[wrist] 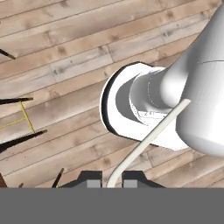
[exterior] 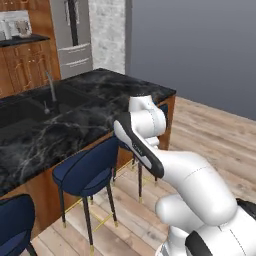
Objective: Take a straw from the drawer in front and place it inside the glass cup on the dining counter.
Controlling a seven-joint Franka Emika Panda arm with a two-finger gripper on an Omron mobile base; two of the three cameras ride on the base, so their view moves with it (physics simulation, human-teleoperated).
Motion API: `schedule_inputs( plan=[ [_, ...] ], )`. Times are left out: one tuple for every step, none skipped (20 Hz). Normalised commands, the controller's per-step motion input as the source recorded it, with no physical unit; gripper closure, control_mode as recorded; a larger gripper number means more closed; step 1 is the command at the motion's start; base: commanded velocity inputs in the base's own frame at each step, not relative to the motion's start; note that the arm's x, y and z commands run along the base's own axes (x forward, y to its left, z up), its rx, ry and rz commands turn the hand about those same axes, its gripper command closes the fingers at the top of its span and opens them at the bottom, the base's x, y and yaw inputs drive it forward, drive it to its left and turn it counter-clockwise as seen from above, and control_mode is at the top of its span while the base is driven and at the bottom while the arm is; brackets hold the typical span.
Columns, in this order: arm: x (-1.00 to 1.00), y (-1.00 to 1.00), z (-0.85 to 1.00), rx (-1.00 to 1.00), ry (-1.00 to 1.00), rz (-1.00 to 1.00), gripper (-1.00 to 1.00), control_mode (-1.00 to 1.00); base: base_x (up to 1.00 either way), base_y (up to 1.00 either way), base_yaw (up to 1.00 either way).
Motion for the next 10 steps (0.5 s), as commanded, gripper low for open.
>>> schedule_inputs(
  plan=[
    [0.00,0.00,0.00,0.00,0.00,0.00,1.00,1.00,0.22,-0.44,0.55],
    [0.00,0.00,0.00,0.00,0.00,0.00,1.00,1.00,0.24,-0.44,0.54],
    [0.00,0.00,0.00,0.00,0.00,0.00,1.00,1.00,0.27,-0.45,0.53],
    [0.00,0.00,0.00,0.00,0.00,0.00,1.00,1.00,0.31,-0.46,0.52],
    [0.00,0.00,0.00,0.00,0.00,0.00,1.00,1.00,0.36,-0.46,0.51],
    [0.00,0.00,0.00,0.00,0.00,0.00,1.00,1.00,0.36,-0.44,0.50],
    [0.00,0.00,0.00,0.00,0.00,0.00,1.00,1.00,0.39,-0.41,0.49],
    [0.00,0.00,0.00,0.00,0.00,0.00,1.00,1.00,0.41,-0.36,0.47],
    [0.00,0.00,0.00,0.00,0.00,0.00,1.00,1.00,0.39,-0.33,0.47],
    [0.00,0.00,0.00,0.00,0.00,0.00,1.00,1.00,0.38,-0.29,0.47]
  ],
)
